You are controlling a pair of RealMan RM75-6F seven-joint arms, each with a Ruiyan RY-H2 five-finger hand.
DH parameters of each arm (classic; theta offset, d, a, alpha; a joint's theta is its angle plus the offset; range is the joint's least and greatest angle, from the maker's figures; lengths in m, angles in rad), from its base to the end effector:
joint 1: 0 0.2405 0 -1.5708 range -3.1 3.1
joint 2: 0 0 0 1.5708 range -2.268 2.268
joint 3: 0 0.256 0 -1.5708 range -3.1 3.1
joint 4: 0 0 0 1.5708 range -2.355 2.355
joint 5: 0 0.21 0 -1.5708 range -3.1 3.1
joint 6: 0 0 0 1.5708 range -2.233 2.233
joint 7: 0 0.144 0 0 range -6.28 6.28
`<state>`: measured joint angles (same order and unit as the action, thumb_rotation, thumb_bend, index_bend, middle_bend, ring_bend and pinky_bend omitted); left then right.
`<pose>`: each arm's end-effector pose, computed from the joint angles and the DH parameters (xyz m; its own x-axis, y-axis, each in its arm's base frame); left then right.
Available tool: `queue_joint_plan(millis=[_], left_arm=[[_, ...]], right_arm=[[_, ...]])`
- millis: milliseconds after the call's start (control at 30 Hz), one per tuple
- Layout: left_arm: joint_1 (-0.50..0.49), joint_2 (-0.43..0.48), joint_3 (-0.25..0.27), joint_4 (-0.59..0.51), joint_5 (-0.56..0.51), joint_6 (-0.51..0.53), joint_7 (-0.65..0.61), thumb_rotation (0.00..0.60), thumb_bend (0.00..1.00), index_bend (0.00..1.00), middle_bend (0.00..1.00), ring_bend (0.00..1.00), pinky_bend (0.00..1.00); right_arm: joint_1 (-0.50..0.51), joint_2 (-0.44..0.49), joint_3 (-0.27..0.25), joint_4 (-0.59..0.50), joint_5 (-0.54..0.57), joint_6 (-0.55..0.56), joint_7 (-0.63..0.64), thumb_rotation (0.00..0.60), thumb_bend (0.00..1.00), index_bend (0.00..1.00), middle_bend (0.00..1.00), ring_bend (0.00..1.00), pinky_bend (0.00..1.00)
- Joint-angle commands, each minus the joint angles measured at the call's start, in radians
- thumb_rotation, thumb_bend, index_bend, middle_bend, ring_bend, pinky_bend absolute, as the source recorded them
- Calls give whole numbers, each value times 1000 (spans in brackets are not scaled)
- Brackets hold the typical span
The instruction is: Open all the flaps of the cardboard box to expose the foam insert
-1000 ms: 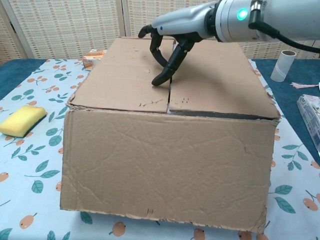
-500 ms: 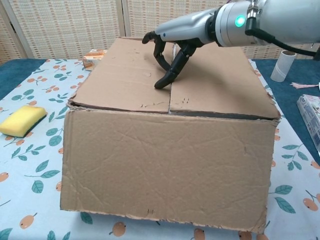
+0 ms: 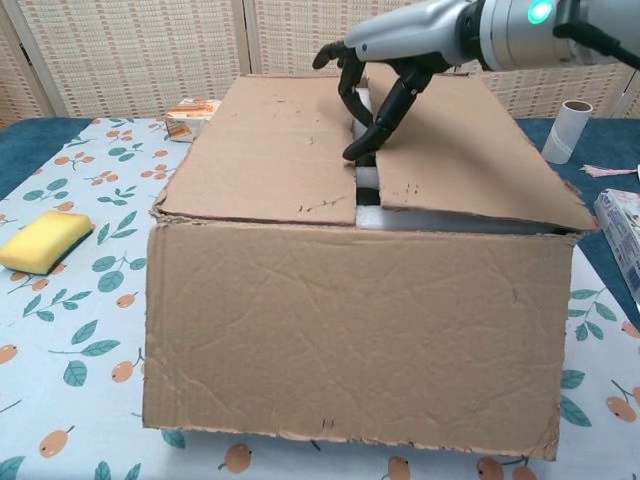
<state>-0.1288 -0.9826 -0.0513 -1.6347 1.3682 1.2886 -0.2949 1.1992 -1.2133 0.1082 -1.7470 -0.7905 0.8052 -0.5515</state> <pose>-0.3362 0.1930 0.1860 0.1909 0.1329 0.9726 0.9693 0.1307 -0.2082 -0.0319 -0.3783 0.0477 0.7052 -0.1706 0.6882 -0.6258 -0.6060 0.4910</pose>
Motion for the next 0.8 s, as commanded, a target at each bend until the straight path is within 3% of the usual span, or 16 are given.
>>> queue_joint_plan(millis=[33,400,633,800], left_arm=[[-1,-1,0,-2,0,-1,4,600,484,71,70,0,0],[-8,-15,-3,-6,-9,-2,67,600,484,69,70,0,0],[-17,-39,-11,-19,-48,-10,154,600,484,70,70,0,0],[-27,-54,-14,-27,-72,-22,210,600,484,71,70,0,0]], right_arm=[[-19,28,8,-29,-21,25,15,350,206,626,16,0,0],[-155,215,18,-203,-152,154,104,349,206,626,16,0,0],[-324,405,-4,-318,-346,274,229,350,205,612,13,0,0],[-465,495,-50,-314,-493,360,354,349,205,604,12,0,0]])
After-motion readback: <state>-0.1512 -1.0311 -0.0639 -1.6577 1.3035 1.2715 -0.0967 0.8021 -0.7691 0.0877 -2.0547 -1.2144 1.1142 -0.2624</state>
